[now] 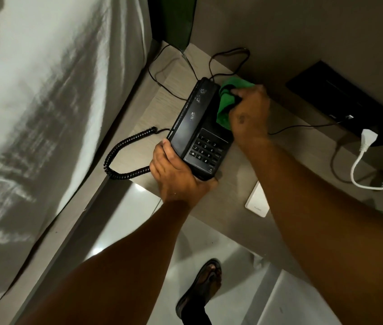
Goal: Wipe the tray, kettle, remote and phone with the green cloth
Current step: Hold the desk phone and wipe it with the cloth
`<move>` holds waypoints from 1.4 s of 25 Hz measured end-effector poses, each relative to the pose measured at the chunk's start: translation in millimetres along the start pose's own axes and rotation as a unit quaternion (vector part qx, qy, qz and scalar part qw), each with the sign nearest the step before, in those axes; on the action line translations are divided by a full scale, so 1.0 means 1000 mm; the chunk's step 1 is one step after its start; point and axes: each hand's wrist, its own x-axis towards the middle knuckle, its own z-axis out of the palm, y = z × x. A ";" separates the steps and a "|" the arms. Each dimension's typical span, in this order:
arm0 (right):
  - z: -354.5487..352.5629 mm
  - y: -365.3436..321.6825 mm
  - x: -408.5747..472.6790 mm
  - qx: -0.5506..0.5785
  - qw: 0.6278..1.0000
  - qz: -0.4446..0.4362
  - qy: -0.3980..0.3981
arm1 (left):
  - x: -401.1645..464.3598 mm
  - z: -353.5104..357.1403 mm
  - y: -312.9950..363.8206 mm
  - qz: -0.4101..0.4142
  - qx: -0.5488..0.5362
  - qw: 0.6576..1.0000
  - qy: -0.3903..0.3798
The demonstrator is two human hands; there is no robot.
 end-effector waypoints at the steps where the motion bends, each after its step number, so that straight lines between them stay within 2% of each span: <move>1: -0.001 0.000 0.003 0.008 1.000 0.010 0.004 | 0.000 -0.001 0.001 -0.001 0.001 1.000 0.000; 6: 0.013 0.000 -0.093 0.040 0.998 -0.017 -0.038 | -0.002 -0.003 0.001 -0.001 -0.004 1.000 0.004; 10: 0.008 0.004 -0.053 0.009 0.999 -0.046 -0.016 | 0.000 -0.001 0.001 -0.006 -0.005 1.000 0.002; 13: -0.002 0.002 -0.005 0.009 1.000 0.002 -0.002 | 0.000 -0.002 0.001 -0.003 0.002 1.000 0.006; 17: 0.002 0.004 -0.046 0.004 1.000 -0.020 -0.018 | -0.002 -0.005 0.004 -0.001 0.007 1.000 0.004; 19: 0.007 0.011 -0.079 0.065 0.998 -0.004 -0.003 | -0.001 -0.006 0.005 -0.003 0.011 1.000 -0.003; 21: 0.007 0.017 -0.085 0.226 0.969 0.098 0.006 | -0.001 -0.006 0.004 -0.006 0.022 1.000 -0.013; 23: 0.002 0.022 -0.077 0.398 0.898 0.189 0.000 | -0.001 -0.006 0.004 -0.009 0.028 0.999 -0.018; 25: -0.002 0.022 -0.075 0.482 0.848 0.221 0.004 | -0.002 -0.006 0.003 -0.009 0.021 1.000 -0.017; 27: -0.007 0.017 -0.075 0.527 0.826 0.201 -0.004 | -0.002 -0.007 0.004 -0.008 0.008 1.000 -0.011; 28: -0.010 0.013 -0.074 0.528 0.832 0.172 -0.013 | -0.003 -0.007 0.004 -0.008 0.002 1.000 -0.009; 29: -0.011 0.008 -0.073 0.505 0.853 0.132 -0.023 | -0.003 -0.007 0.004 -0.009 -0.003 1.000 -0.007; 32: -0.011 -0.007 -0.067 0.294 0.954 -0.006 -0.062 | -0.003 -0.008 0.005 -0.007 -0.018 1.000 -0.011; 34: -0.013 -0.009 -0.056 0.196 0.978 -0.001 -0.072 | -0.003 -0.007 0.004 -0.006 -0.025 1.000 -0.011; 35: -0.015 -0.007 -0.049 0.208 0.975 0.027 -0.072 | -0.003 -0.008 0.004 -0.007 -0.029 1.000 -0.007</move>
